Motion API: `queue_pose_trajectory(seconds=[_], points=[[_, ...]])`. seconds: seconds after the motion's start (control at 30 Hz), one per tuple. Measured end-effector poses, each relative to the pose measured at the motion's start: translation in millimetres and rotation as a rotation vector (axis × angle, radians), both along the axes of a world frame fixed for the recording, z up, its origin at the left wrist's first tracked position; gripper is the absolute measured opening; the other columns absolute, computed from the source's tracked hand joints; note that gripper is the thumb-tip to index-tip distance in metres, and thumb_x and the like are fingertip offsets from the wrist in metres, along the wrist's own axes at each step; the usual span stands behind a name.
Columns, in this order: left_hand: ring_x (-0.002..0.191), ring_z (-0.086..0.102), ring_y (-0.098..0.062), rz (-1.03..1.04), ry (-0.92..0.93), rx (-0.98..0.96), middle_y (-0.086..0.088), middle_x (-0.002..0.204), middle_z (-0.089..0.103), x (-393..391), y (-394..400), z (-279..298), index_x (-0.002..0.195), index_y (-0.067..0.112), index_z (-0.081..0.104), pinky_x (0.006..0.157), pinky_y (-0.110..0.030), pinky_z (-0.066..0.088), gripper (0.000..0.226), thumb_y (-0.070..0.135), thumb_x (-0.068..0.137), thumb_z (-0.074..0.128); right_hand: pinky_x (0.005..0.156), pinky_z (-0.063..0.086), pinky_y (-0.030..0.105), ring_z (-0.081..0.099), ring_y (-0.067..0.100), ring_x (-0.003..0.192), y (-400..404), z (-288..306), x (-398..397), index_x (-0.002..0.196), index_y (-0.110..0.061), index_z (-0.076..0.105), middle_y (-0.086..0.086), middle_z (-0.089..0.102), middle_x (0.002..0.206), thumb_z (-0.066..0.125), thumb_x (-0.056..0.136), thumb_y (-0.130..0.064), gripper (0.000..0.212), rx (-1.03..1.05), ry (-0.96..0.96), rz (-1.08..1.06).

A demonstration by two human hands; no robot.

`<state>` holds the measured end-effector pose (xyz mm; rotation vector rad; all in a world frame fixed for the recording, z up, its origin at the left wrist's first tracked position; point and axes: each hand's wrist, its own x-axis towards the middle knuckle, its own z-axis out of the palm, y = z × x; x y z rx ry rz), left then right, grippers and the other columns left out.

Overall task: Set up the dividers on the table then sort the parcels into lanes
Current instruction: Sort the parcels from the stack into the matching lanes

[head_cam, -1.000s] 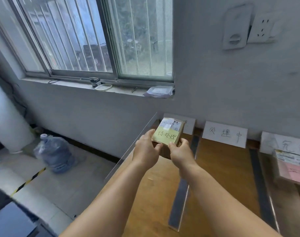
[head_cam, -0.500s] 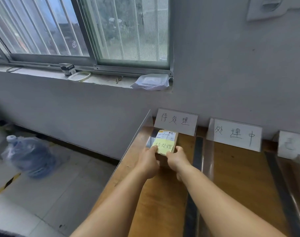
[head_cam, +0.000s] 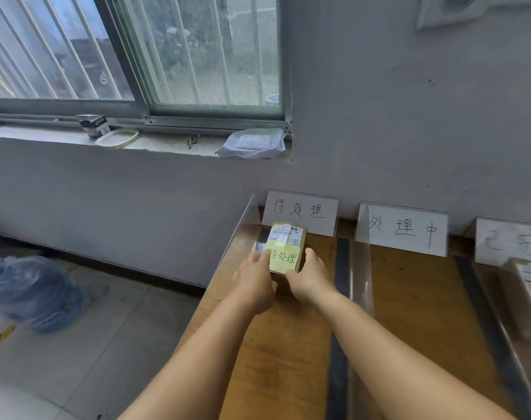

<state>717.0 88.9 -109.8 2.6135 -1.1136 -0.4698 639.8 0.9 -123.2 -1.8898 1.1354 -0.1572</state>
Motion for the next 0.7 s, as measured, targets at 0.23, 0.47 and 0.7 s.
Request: queue_pose_trajectory(seconds=[0.23,0.47,0.7], points=[[0.133,0.036,-0.024,-0.147,-0.248,0.013,0.0,0.15,0.032,-50.9,27.6,41.7,0.149,0.02,0.022,0.104,-0.035,0.032,0.066,0.029,0.093,0.055,0.119,0.005,0.041,0.002,0.022,0.148,33.0,52.3,-74.2,0.152,-0.017,0.012,-0.001,0.013,0.16,0.047,0.096,-0.031,0.068,-0.483,0.165,0.216],[0.137,0.031,-0.021,-0.263,-0.29,-0.043,0.002,0.147,0.036,-143.2,81.5,75.0,0.148,0.022,0.024,0.107,-0.035,0.028,0.06,0.03,0.094,0.051,0.118,0.0,0.039,0.0,0.019,0.148,84.8,85.0,-187.3,0.153,-0.02,0.011,-0.001,0.007,0.161,0.041,0.098,-0.038,0.065,-0.561,0.254,0.193],[0.139,0.03,-0.021,-0.391,-0.264,-0.126,0.003,0.149,0.036,-259.0,132.5,96.8,0.146,0.025,0.027,0.111,-0.036,0.026,0.06,0.038,0.094,0.053,0.119,0.006,0.038,0.007,0.017,0.147,142.0,97.0,-320.6,0.152,-0.023,0.017,-0.003,0.014,0.16,0.044,0.097,-0.042,0.064,-0.588,0.269,0.052]])
